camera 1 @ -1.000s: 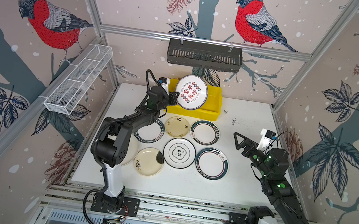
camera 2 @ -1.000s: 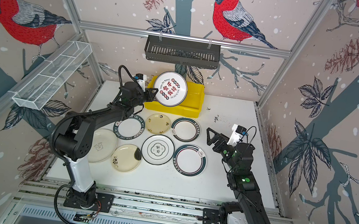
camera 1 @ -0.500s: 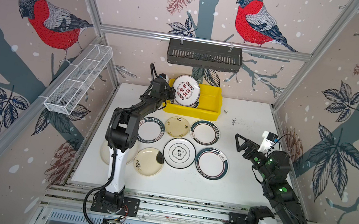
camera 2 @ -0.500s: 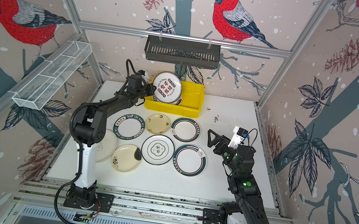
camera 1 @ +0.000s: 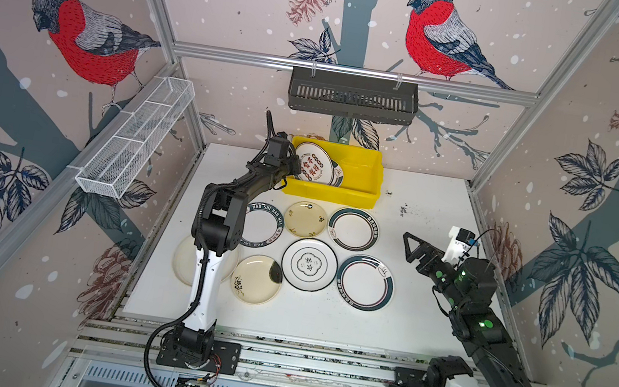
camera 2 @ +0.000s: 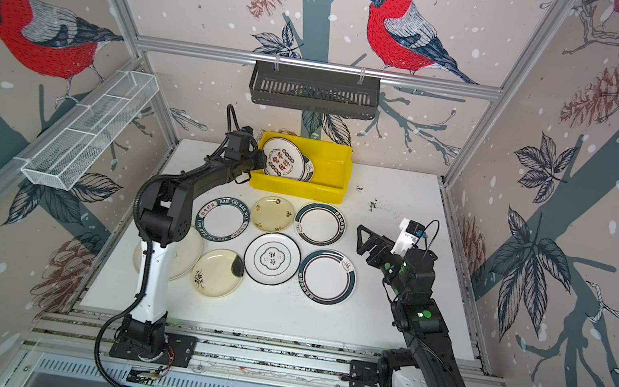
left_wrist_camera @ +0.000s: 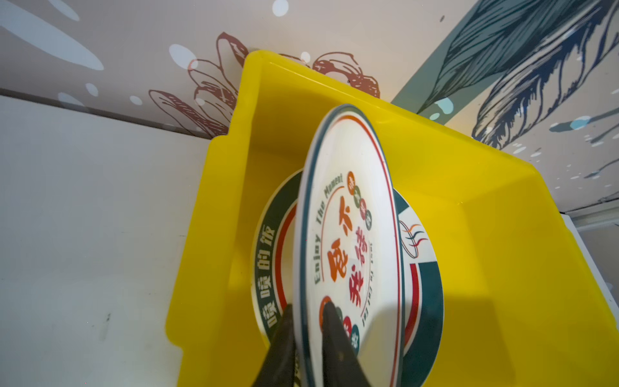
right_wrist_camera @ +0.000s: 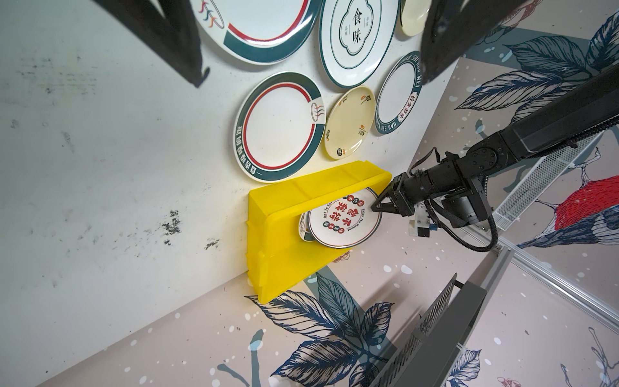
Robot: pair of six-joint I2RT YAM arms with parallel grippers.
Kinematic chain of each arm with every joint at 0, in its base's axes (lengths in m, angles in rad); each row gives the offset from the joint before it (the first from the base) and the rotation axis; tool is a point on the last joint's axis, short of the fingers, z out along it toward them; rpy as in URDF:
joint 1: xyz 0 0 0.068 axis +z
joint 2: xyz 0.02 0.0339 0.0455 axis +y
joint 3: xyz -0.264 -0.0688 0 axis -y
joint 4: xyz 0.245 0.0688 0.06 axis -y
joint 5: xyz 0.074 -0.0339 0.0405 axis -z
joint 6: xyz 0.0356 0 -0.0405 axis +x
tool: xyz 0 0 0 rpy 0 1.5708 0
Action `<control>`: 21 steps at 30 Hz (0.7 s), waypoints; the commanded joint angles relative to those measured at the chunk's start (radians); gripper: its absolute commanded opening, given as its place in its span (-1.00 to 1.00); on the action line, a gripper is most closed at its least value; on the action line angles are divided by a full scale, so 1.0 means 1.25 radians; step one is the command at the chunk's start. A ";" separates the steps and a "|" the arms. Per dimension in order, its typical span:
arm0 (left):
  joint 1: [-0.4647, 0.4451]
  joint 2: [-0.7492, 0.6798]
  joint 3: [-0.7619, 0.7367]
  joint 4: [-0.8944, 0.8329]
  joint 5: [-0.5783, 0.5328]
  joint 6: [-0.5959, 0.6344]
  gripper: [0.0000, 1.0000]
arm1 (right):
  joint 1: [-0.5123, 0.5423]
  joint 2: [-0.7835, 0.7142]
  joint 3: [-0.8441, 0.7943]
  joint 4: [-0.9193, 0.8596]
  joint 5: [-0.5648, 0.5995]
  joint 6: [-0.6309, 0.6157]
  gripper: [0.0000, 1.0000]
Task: Place the plates into the plastic bin on the countertop
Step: 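Lower the plate into the yellow bin with the left gripper while the right gripper withdraws, then open the left gripper and withdraw it while the right gripper moves to a green-rimmed plate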
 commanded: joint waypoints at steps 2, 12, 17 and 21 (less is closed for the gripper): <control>0.002 0.012 0.025 0.002 -0.002 0.014 -0.64 | 0.003 0.010 0.012 0.005 0.004 -0.010 1.00; 0.000 0.007 0.055 -0.018 0.003 0.028 0.35 | 0.004 0.047 0.034 -0.018 0.019 -0.011 1.00; -0.002 -0.016 0.056 -0.031 0.001 0.037 0.94 | 0.004 0.093 0.060 -0.057 0.004 -0.013 1.00; -0.003 -0.052 0.022 -0.029 0.005 0.041 0.94 | 0.006 0.117 0.072 -0.097 0.016 -0.025 1.00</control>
